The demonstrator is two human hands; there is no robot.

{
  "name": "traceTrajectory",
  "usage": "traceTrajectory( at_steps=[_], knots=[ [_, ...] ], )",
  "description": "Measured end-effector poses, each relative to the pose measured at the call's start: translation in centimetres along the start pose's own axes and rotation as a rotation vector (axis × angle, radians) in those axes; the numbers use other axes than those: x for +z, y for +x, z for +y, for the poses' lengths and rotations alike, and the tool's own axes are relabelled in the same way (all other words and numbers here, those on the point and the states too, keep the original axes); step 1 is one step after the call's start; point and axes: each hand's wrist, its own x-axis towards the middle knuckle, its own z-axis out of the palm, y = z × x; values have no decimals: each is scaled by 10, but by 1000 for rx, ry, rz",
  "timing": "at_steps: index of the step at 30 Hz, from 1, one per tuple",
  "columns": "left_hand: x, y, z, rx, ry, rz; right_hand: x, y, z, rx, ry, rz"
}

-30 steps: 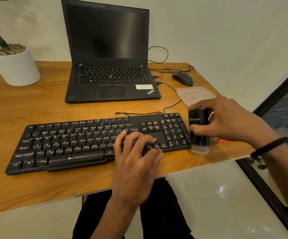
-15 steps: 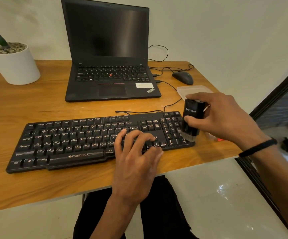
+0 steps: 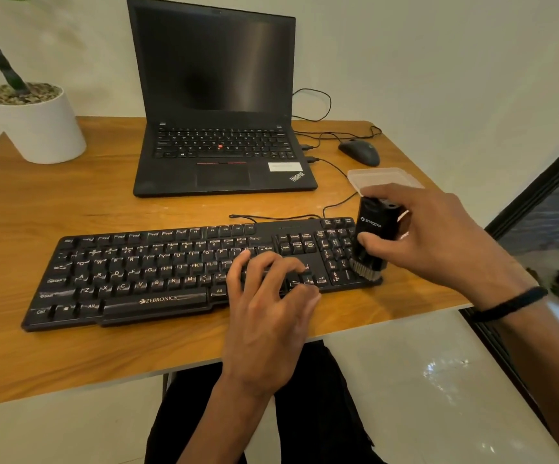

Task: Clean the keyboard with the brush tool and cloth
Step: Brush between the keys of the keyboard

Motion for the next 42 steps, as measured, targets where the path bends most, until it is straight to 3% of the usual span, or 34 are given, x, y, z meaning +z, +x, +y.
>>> traceTrajectory(
  at_steps=[5,10,16,20,27,35,42],
  knots=[
    [0,0,0,4,0,7,-16,3,4,21,65,-102],
    [0,0,1,4,5,-1,4,12,2,-24,-20,4],
    [0,0,0,-1,13,-7,27,23,-4,-124,13,207],
    [0,0,0,-5,5,-8,36,30,-2,-130,39,261],
    [0,-1,0,-6,6,-14,9,37,3,-27,-35,45],
    [0,0,0,-10,-3,-22,38,44,-5,-37,50,245],
    [0,-1,-1,-9,-8,-21,9,34,-3,-5,80,-52]
  ],
)
